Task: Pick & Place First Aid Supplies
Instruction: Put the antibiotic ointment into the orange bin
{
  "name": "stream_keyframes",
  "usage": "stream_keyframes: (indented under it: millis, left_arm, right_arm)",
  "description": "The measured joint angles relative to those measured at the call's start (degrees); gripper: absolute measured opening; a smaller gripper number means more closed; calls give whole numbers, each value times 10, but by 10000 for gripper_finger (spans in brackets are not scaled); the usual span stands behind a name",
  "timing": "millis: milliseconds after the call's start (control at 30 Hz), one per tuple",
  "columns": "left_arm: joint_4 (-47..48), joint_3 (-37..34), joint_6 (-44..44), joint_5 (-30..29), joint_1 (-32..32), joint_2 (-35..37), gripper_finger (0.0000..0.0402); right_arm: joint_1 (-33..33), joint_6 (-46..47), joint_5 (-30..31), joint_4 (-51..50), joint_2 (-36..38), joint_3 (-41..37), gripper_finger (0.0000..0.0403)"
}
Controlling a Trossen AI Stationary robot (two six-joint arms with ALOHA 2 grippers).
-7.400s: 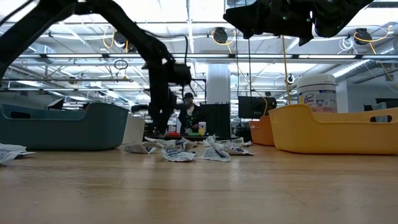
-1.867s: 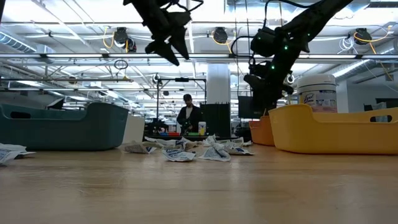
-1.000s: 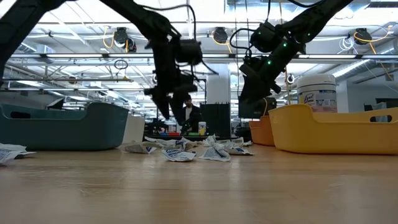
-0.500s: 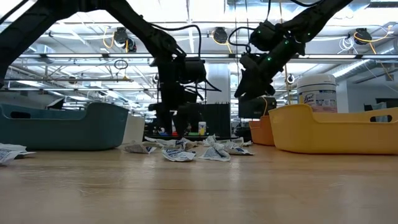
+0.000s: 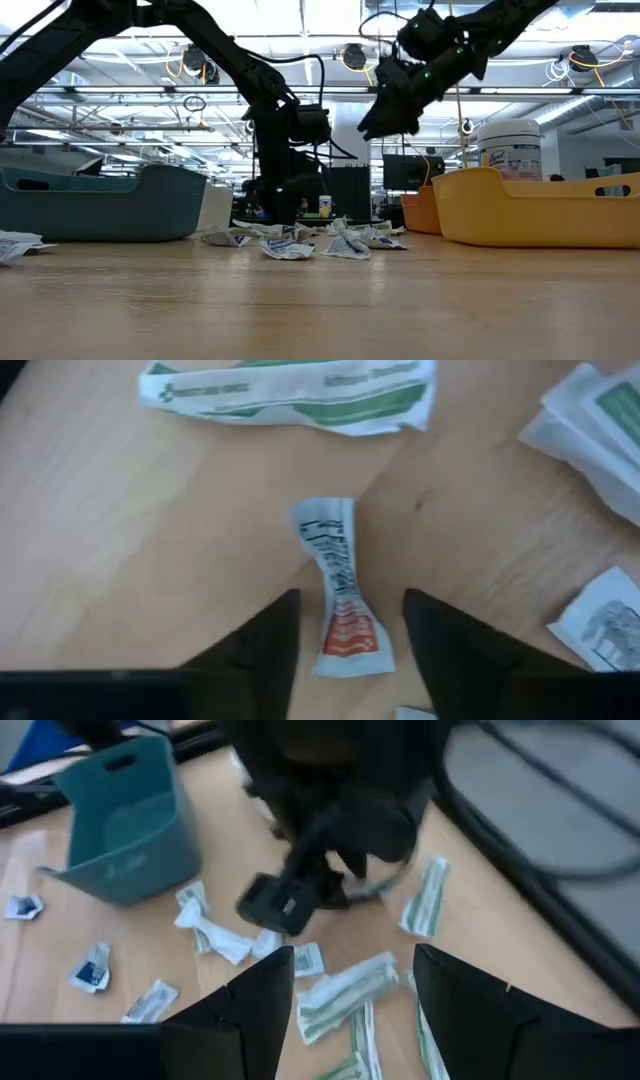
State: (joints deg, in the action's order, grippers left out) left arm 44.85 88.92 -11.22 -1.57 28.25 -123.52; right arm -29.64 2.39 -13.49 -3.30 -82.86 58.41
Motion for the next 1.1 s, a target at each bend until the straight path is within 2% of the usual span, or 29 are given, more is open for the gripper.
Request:
stream_keyframes:
  millis: [200, 267, 500, 733, 967, 1100]
  left_arm:
    - [17, 0, 1, 22, 1, 0, 34]
    - [26, 0, 0, 27, 2, 0, 11]
    - [82, -7, 2, 81, 8, 34, 3]
    - [50, -5, 29, 98, 9, 114, 1]
    - [-5, -5, 63, 99, 6, 182, 1]
    - [-115, -51, 83, 118, 4, 236, 0]
  right_arm:
    - [10, -36, 1, 37, 26, 0, 201]
    - [10, -28, 2, 33, 38, 0, 201]
    - [8, -14, 2, 51, 62, 0, 201]
    - [9, -11, -1, 57, 67, 0, 201]
    - [9, 20, -14, 63, 67, 0, 201]
    - [9, 29, -60, 71, 67, 0, 201]
